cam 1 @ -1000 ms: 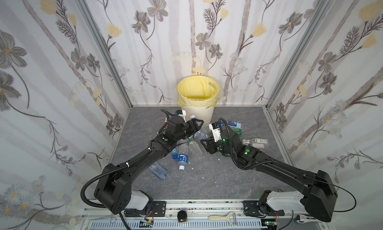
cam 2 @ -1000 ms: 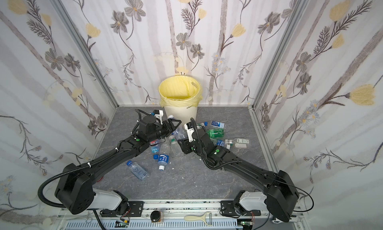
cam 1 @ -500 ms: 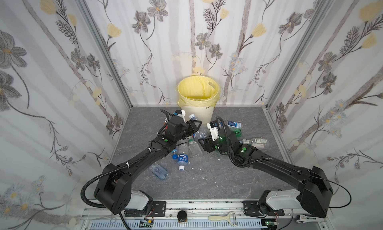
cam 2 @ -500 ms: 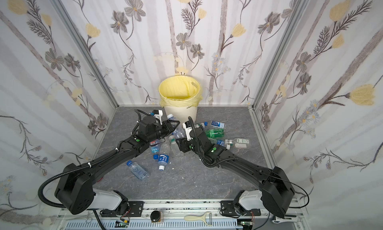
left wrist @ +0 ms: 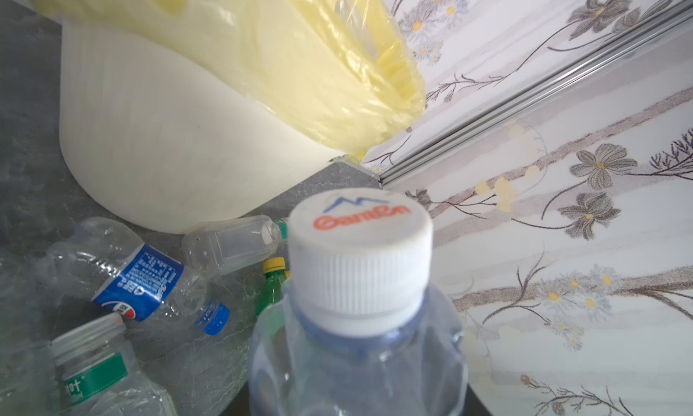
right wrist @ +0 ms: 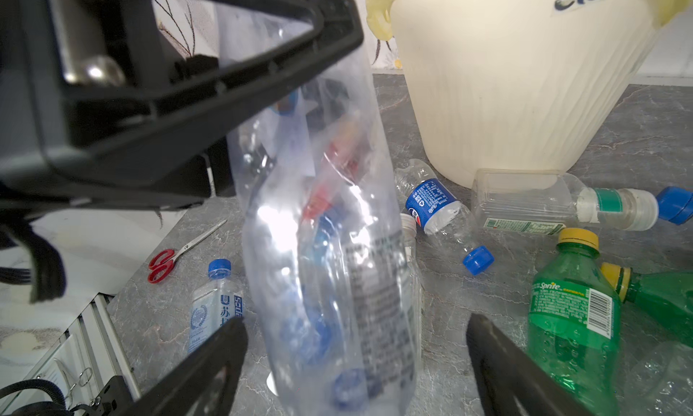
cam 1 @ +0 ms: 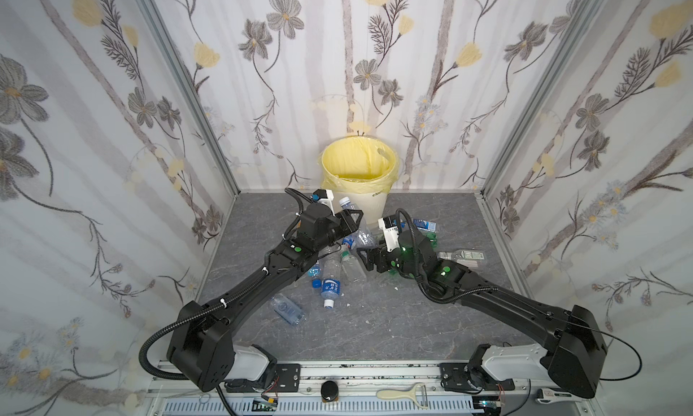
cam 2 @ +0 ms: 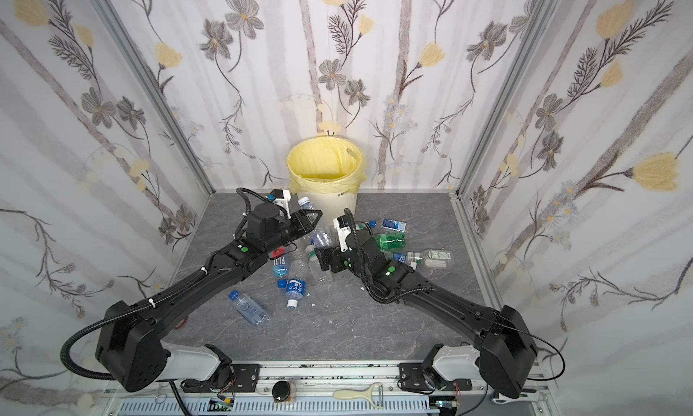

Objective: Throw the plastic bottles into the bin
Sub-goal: 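Raise the bottle with the left gripper above the bin while the right gripper withdraws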

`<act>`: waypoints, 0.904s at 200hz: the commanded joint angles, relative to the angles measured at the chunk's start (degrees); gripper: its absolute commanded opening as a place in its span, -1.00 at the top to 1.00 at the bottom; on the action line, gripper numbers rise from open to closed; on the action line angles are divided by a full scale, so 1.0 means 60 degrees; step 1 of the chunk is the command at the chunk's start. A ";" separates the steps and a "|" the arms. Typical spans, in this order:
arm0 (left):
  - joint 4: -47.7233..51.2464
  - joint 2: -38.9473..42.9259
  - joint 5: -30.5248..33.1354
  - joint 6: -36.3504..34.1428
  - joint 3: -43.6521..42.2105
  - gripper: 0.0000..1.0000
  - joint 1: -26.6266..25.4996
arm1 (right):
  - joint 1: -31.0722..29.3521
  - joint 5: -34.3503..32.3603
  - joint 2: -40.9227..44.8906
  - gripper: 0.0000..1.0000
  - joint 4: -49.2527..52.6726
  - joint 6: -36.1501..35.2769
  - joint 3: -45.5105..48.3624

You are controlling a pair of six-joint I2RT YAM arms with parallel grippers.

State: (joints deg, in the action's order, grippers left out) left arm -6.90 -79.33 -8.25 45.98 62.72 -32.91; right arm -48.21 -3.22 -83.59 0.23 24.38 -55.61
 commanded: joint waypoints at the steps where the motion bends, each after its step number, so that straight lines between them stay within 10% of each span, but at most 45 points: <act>1: 0.0209 -0.0020 0.0693 -0.0744 0.0468 0.02 0.0042 | -0.0005 -0.0304 0.0131 -0.98 0.0019 -0.0101 -0.0064; 181: 0.0550 -0.2171 0.3809 -0.5328 0.7661 0.02 0.0050 | 0.0111 -0.1479 0.0156 -0.99 0.1051 -0.1379 -0.3468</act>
State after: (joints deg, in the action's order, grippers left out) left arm -1.78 -90.24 12.29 19.64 102.59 -32.53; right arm -47.55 -11.09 -81.71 5.48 17.76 -73.21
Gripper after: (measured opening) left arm 0.495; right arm 0.996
